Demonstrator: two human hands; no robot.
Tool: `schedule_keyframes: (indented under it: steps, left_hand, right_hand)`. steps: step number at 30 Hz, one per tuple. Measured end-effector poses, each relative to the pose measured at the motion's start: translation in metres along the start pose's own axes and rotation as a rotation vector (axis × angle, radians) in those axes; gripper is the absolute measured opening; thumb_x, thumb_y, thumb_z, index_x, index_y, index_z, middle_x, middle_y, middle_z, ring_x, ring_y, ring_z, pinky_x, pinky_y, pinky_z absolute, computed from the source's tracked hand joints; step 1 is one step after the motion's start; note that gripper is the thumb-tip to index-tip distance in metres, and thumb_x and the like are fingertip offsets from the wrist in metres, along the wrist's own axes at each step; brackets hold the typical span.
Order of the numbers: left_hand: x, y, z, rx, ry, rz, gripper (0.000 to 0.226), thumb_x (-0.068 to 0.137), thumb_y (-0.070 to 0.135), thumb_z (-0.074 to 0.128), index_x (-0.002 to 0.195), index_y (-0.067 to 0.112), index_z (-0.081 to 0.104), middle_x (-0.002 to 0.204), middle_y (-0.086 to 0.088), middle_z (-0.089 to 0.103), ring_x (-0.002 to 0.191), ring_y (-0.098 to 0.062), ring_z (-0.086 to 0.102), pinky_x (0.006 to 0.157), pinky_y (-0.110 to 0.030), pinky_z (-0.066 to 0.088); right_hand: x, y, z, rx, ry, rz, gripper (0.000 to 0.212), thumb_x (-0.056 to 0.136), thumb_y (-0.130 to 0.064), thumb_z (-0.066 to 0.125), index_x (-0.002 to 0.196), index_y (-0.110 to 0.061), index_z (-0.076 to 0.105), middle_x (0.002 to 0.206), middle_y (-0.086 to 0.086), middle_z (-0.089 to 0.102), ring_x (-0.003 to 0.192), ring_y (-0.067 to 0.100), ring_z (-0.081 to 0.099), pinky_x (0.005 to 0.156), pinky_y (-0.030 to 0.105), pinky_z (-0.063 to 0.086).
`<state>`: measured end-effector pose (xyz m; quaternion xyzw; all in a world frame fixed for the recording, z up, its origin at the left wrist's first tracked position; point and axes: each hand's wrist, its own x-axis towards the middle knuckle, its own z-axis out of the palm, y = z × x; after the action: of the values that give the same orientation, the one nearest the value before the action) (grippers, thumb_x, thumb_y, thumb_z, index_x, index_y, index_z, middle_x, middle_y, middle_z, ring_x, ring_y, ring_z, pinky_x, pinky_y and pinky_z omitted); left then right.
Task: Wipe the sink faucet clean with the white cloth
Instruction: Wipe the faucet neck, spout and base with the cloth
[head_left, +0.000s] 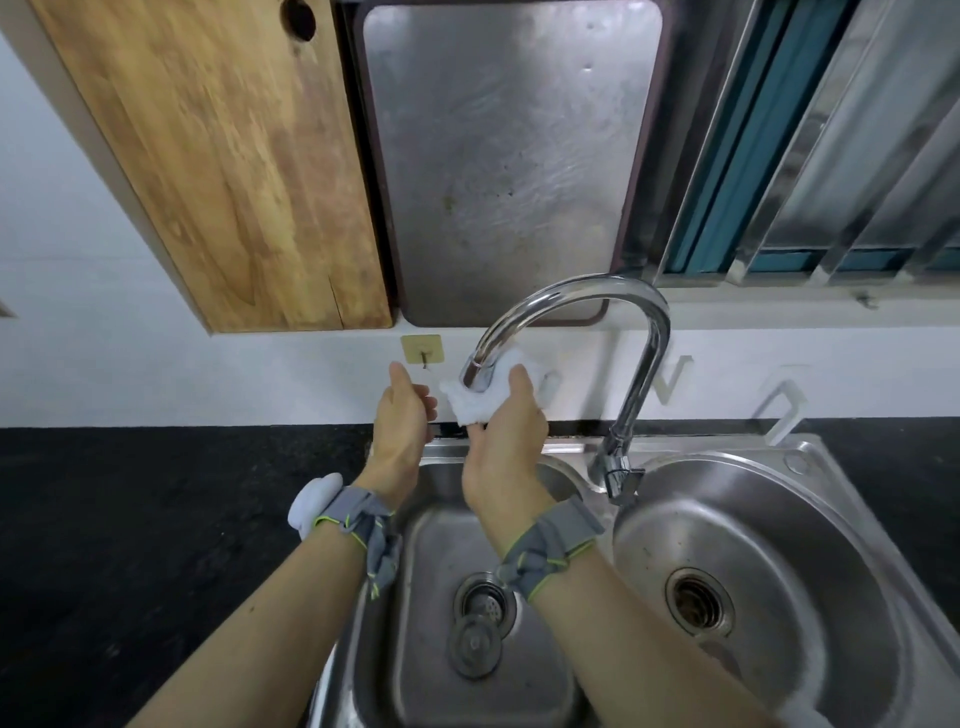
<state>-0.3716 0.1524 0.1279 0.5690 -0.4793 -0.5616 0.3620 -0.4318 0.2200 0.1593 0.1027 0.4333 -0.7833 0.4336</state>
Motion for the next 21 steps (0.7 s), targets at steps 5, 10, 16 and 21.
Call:
schedule_keyframes:
  steps: [5,10,16,21]
  left_hand:
    - [-0.004,-0.008,0.009,0.010,-0.037,-0.017,0.061,0.101,0.052,0.017,0.099,0.008,0.059,0.087,-0.010,0.063,0.084,-0.026,0.059,0.073,-0.035,0.047]
    - [-0.004,-0.011,0.013,-0.002,-0.089,-0.051,0.061,0.102,0.051,0.017,0.104,0.006,0.059,0.091,-0.009,0.064,0.086,-0.026,0.059,0.077,-0.037,0.048]
    - [-0.005,-0.015,0.011,-0.005,-0.220,-0.157,0.045,0.104,0.039,0.023,0.094,0.008,0.055,0.078,-0.007,0.063,0.061,-0.020,0.059,0.052,-0.028,0.044]
    - [-0.010,-0.023,0.017,0.128,-0.412,-0.225,0.023,0.095,0.008,0.040,0.077,0.008,0.054,0.059,-0.004,0.063,0.043,-0.015,0.057,0.051,-0.024,0.037]
  right_hand:
    - [-0.003,0.004,-0.021,-0.169,-0.032,-0.125,0.022,0.088,-0.036,0.065,0.102,-0.019,0.065,0.091,-0.004,0.076,0.087,0.014,0.071,0.078,0.033,0.056]
    - [0.005,-0.022,-0.042,-0.071,-0.083,-0.058,0.026,0.093,-0.023,0.062,0.116,-0.011,0.064,0.108,0.009,0.072,0.094,0.025,0.071,0.071,0.036,0.058]
    - [0.014,-0.041,-0.063,0.004,-0.117,0.039,0.047,0.095,-0.025,0.049,0.138,-0.008,0.053,0.128,0.019,0.059,0.108,0.037,0.056,0.074,0.040,0.050]
    - [0.017,-0.053,-0.072,0.049,-0.108,0.040,0.050,0.092,-0.023,0.049,0.140,-0.007,0.051,0.141,0.021,0.052,0.113,0.037,0.052,0.098,0.050,0.039]
